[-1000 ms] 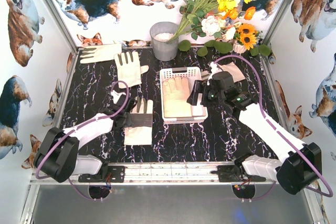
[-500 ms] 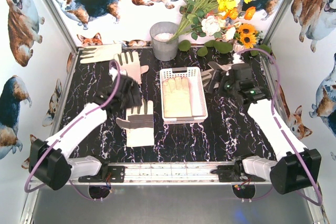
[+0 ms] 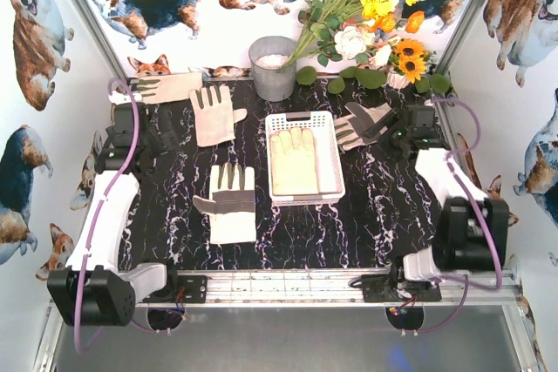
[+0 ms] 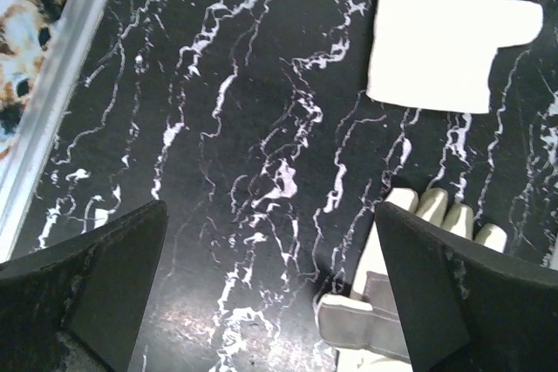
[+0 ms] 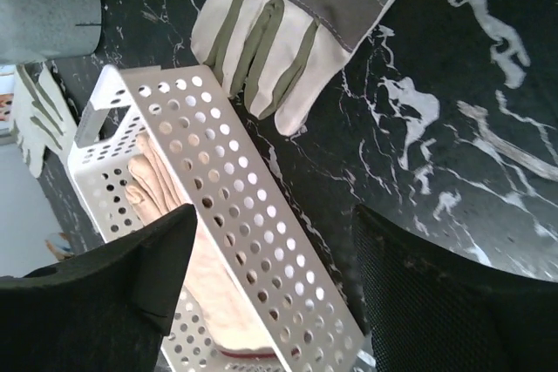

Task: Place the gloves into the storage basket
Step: Adjust the glove at the center of the board, then pick up the glove from the center of the board.

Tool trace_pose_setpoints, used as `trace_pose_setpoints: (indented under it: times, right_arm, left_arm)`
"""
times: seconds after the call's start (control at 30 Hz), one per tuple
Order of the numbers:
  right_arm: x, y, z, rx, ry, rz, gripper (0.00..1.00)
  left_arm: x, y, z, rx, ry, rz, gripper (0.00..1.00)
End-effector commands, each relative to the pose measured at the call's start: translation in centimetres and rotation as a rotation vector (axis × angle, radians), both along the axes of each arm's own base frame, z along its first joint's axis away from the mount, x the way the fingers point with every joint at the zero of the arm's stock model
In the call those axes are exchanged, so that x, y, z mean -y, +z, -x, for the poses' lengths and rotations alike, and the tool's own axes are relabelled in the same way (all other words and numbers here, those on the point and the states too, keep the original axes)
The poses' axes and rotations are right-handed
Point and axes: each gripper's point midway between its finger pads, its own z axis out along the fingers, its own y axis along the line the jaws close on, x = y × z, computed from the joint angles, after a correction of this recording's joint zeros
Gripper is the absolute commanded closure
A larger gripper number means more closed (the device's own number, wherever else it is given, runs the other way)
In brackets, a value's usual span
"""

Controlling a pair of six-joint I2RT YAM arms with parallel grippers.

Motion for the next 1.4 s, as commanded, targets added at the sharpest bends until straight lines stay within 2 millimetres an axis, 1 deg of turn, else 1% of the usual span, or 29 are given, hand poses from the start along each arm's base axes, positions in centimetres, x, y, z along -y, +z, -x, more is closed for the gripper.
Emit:
trace_pose_setpoints:
  times: [0.0, 0.17, 0.23, 0.3, 0.37, 0.43, 0.53, 0.63, 0.77, 0.8, 0.83, 0.87, 0.9, 0.97, 1.03, 1.13, 1.2, 1.3, 1.37]
  right_arm:
    - [-1.3, 0.2, -3.7, 0.059, -0.04, -0.163, 0.29]
    - [-2.4, -3.1, -6.1, 0.013, -0.066, -0.297, 0.41]
    - [-2.4, -4.3, -6.6, -0.012, -0.094, -0.324, 0.42]
    - [-1.8, -5.3, -6.8, -0.024, -0.138, -0.314, 0.42]
    - [-1.0, -6.0, -6.9, -0.028, -0.181, -0.287, 0.42]
    - [-0.7, -6.4, -7.2, -0.031, -0.196, -0.275, 0.42]
    - [-1.1, -7.2, -7.7, -0.048, -0.186, -0.292, 0.47]
    - [-1.3, -8.2, -7.8, -0.067, -0.194, -0.305, 0.51]
    - [-1.5, -9.7, -7.6, -0.093, -0.203, -0.319, 0.52]
    - [-1.6, -10.0, -7.6, -0.095, -0.199, -0.323, 0.54]
    - [-1.6, -10.1, -7.9, -0.094, -0.193, -0.328, 0.59]
    - [-1.7, -10.0, -8.1, -0.088, -0.184, -0.331, 0.68]
    - [-1.7, -9.7, -8.4, -0.077, -0.174, -0.33, 0.78]
    - [-1.5, -8.5, -8.6, -0.036, -0.153, -0.294, 1.0]
    - [-0.7, -6.8, -8.3, 0.008, -0.131, -0.213, 1.0]
    - [0.3, -3.6, -7.0, 0.069, -0.096, -0.104, 1.0]
    - [0.6, -1.4, -5.9, 0.103, -0.065, -0.05, 1.0]
    - [0.5, 2.0, -3.8, 0.155, -0.01, 0.009, 1.0]
    - [-0.1, 4.4, -2.5, 0.196, 0.044, 0.021, 1.0]
  left_arm:
    - [-1.8, 0.3, -0.2, 0.058, 0.002, -0.067, 0.0]
    - [-2.7, -1.3, -0.1, 0.048, 0.018, -0.109, 0.0]
    - [-2.8, -2.0, 0.0, 0.034, 0.019, -0.118, 0.0]
    - [-2.9, -2.6, 0.1, 0.02, 0.019, -0.128, 0.0]
    - [-3.0, -2.9, 0.1, 0.012, 0.016, -0.133, 0.0]
    - [-3.1, -3.1, 0.0, 0.002, 0.014, -0.141, 0.0]
    - [-3.2, -3.3, 0.0, -0.008, 0.01, -0.15, 0.0]
    - [-3.2, -3.4, -0.1, -0.013, 0.006, -0.15, 0.0]
    - [-3.3, -3.4, 0.0, -0.015, 0.009, -0.156, 0.0]
    - [-3.4, -3.4, 0.0, -0.015, 0.01, -0.157, 0.0]
    - [-3.4, -3.4, 0.0, -0.015, 0.012, -0.159, 0.0]
    - [-3.4, -3.4, 0.0, -0.013, 0.013, -0.159, 0.0]
    - [-3.5, -3.4, 0.1, -0.015, 0.014, -0.161, 0.0]
    - [-3.5, -3.4, 0.1, -0.015, 0.016, -0.165, 0.0]
    - [-3.6, -3.3, 0.3, -0.014, 0.02, -0.172, 0.0]
    - [-3.7, -3.0, 0.4, -0.003, 0.024, -0.175, 0.0]
    - [-3.6, -2.9, 0.3, 0.006, 0.019, -0.171, 0.0]
    - [-3.3, -2.7, 0.3, 0.013, 0.008, -0.16, 0.0]
    - [-3.1, -2.5, 0.3, 0.024, -0.003, -0.152, 0.0]
